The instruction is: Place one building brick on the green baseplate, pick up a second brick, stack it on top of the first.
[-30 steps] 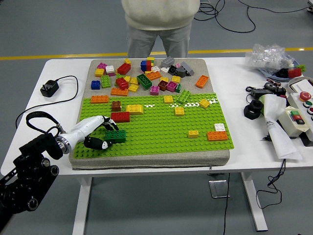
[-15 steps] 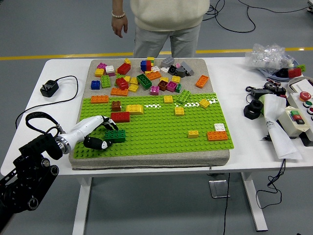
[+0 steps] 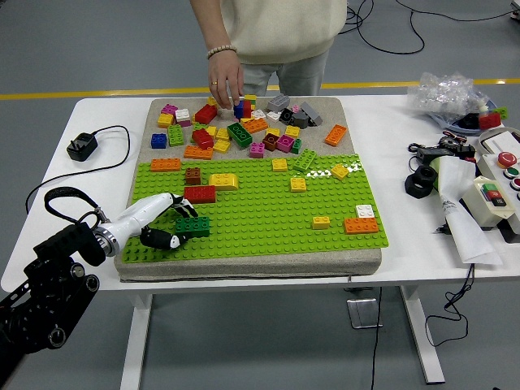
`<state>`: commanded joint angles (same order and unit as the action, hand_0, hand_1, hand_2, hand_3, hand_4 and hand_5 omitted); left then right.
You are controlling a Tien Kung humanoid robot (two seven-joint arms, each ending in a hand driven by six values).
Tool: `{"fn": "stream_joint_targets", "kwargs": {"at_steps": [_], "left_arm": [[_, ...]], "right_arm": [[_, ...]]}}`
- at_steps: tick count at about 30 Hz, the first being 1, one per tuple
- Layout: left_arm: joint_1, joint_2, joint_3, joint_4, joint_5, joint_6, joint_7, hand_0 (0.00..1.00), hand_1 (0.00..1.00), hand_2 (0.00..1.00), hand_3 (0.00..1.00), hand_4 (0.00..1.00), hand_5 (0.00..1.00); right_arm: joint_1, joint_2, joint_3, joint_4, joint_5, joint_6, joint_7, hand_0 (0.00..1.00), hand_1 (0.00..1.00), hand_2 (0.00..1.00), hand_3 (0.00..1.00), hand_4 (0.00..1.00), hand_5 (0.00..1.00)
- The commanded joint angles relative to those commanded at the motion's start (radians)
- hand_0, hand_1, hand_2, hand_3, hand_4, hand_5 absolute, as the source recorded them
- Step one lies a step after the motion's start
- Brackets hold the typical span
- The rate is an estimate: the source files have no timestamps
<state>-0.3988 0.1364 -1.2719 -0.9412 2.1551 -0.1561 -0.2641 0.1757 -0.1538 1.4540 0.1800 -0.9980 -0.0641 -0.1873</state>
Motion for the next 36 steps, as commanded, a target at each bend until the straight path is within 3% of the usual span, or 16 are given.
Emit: {"fn": "stream_joint_targets", "kwargs": {"at_steps": [35, 36], "left_arm": [[-0.011, -0.007, -0.011, 0.017, -0.005, 0.006, -0.003, 0.874, 0.767, 0.678, 0.714, 0.826, 0.078], [-0.011, -0.007, -0.011, 0.017, -0.005, 0.006, -0.003, 0.882, 0.771, 0.686, 0.728, 0.861, 0.094]], "right_arm": [[-0.001, 0.002, -0.002, 0.000, -0.001, 0.002, 0.002, 0.791, 0.747, 0.788, 0.760, 0.922, 0.637], [-0.001, 0.002, -0.002, 0.000, -0.001, 0.002, 0.002, 0.791, 0.747, 0.788, 0.760, 0.922, 0.637]]}}
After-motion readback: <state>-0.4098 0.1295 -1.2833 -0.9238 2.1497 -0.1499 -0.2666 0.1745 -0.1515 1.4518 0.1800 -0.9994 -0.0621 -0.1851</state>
